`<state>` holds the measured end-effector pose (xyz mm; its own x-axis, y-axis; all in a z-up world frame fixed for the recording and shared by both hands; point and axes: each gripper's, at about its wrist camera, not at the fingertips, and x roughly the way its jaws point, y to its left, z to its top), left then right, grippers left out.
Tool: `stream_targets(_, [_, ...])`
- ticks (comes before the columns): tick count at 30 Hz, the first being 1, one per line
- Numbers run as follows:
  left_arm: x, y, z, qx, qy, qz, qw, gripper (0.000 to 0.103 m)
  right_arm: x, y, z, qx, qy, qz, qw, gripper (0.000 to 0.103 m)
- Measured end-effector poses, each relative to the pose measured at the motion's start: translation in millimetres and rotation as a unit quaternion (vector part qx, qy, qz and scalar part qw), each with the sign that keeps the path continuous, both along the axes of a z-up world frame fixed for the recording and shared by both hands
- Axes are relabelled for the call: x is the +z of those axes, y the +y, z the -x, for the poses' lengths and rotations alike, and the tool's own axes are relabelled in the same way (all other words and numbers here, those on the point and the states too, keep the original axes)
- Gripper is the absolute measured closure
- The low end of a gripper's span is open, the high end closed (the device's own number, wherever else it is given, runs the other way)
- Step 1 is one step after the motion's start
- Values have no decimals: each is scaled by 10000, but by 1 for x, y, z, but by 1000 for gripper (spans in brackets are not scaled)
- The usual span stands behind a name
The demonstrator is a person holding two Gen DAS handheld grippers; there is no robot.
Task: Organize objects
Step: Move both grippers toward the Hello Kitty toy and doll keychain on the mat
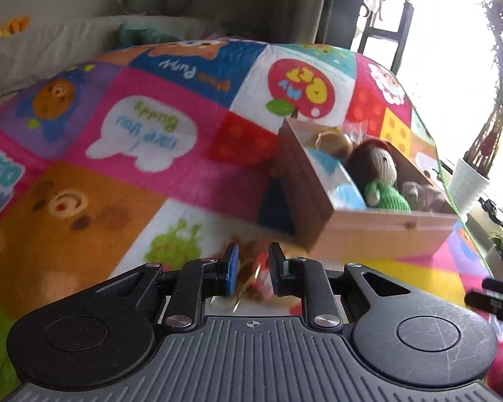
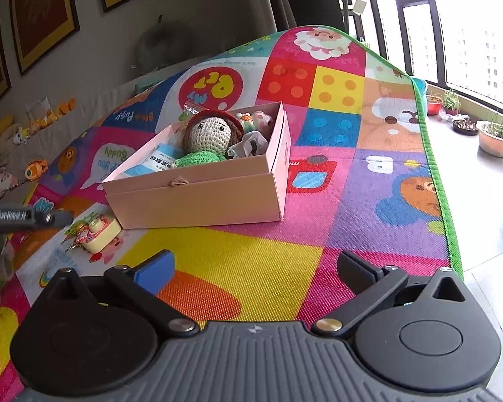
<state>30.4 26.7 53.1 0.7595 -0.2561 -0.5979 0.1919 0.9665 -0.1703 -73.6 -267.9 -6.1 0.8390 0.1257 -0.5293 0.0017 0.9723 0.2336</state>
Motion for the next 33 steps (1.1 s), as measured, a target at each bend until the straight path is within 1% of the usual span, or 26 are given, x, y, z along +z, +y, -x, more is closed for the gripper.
stream_targets(3, [-3, -12, -31, 246, 137, -147, 9995, 82, 0, -1, 0, -18, -9, -17, 10000, 0])
stream_targets(5, [-10, -16, -53, 346, 391, -228, 9984, 82, 0, -2, 0, -59, -19, -25, 10000, 0])
stream_targets(6, [-15, -19, -63, 316, 526, -306, 9976, 82, 0, -2, 1, -81, -26, -29, 10000, 0])
stream_targets(8, [-23, -27, -72, 21, 663, -546, 9963, 82, 0, -4, 2, -113, -49, -47, 9999, 0])
stream_targets(10, [-25, -35, -63, -349, 489, -966, 9935, 84, 0, -5, 3, -122, -65, -70, 9999, 0])
stream_targets(11, [-24, -38, -55, -586, 448, -1082, 9914, 84, 0, -5, 3, -122, -64, -80, 9999, 0])
stream_targets(12, [-25, -37, -48, -793, 436, -1042, 9904, 84, 0, -5, 2, -117, -60, -90, 9999, 0])
stream_targets(13, [-25, -37, -38, -1088, 454, -924, 9887, 84, 0, -5, 2, -110, -55, -97, 9999, 0])
stream_targets(14, [-25, -37, -26, -1422, 447, -829, 9853, 84, 0, -5, 2, -104, -52, -102, 9999, 0])
stream_targets(15, [-25, -38, -13, -1677, 389, -808, 9817, 81, 0, -5, 2, -103, -54, -107, 9999, 0])
stream_targets(16, [-24, -38, 1, -1804, 274, -840, 9796, 81, 0, -6, 3, -106, -60, -111, 9999, 0])
stream_targets(17, [-21, -36, 15, -1788, 110, -881, 9799, 81, 0, -6, 3, -112, -65, -115, 9999, 0])
stream_targets(18, [-16, -32, 29, -1682, -83, -867, 9819, 81, 0, -6, 3, -119, -69, -118, 9998, 0])
stream_targets(20, [-2, -20, 53, -1340, -350, -633, 9883, 81, 0, -6, 2, -126, -66, -120, 9998, 0])
stream_targets(21, [3, -15, 62, -1184, -358, -509, 9910, 81, 0, -6, 2, -126, -60, -120, 9998, 0])
stream_targets(22, [6, -9, 70, -1037, -309, -430, 9932, 81, 0, -6, 2, -125, -52, -119, 9998, 0])
stream_targets(23, [7, -6, 80, -898, -227, -429, 9948, 82, 0, -6, 2, -125, -50, -117, 9998, 0])
stream_targets(24, [6, -4, 88, -804, -115, -513, 9954, 82, 0, -6, 2, -127, -53, -113, 9998, 0])
stream_targets(26, [-1, -7, 99, -789, 140, -897, 9927, 82, 0, -7, 2, -132, -57, -112, 9998, 0])
stream_targets(27, [-8, -11, 104, -835, 264, -1119, 9899, 82, 0, -7, 2, -141, -57, -112, 9998, 0])
stream_targets(28, [-15, -14, 106, -905, 391, -1281, 9869, 83, 0, -7, 1, -149, -50, -115, 9998, 0])
stream_targets(29, [-19, -16, 110, -986, 467, -1360, 9847, 83, 0, -7, 1, -145, -40, -117, 9998, 0])
stream_targets(30, [-21, -19, 115, -998, 282, -1412, 9845, 83, 0, -8, 0, -146, -24, -118, 9998, 0])
stream_targets(31, [-22, -22, 116, -1041, 289, -1402, 9842, 85, 0, -8, 0, -150, -7, -114, 9998, 0])
stream_targets(32, [-22, -23, 114, -1082, 325, -1298, 9851, 85, 0, -8, 0, -159, 4, -107, 9998, 0])
stream_targets(33, [-21, -24, 110, -1129, 398, -1103, 9867, 85, 0, -8, 0, -171, 5, -102, 9998, 0])
